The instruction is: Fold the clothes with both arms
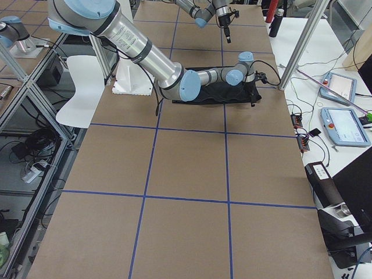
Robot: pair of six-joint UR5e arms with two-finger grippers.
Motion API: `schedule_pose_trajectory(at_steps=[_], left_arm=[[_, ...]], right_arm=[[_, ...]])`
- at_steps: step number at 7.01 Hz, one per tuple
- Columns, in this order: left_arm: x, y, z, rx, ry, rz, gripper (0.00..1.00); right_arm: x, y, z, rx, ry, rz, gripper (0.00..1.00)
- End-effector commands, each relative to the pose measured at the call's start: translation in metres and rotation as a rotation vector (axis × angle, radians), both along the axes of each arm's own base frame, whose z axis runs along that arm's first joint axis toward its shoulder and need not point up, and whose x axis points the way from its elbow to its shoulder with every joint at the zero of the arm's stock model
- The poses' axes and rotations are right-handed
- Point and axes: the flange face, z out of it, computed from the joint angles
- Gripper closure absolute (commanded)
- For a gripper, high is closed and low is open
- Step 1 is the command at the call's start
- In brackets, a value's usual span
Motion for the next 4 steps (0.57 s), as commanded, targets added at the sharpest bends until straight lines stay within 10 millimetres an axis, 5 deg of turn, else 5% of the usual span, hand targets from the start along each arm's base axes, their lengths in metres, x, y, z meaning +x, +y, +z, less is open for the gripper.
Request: schedule_pose_trajectory(at_steps=[1, 4], left_arm=[[0.000, 0.000, 0.000, 0.000, 0.000, 0.000, 0.00], [0.000, 0.000, 0.000, 0.000, 0.000, 0.000, 0.00]], right_arm=[[0.014, -0.008, 0.021, -0.008, 0.025, 0.000, 0.01], [0.042, -0.025, 0.006, -0.022, -0.025, 0.003, 0.01]])
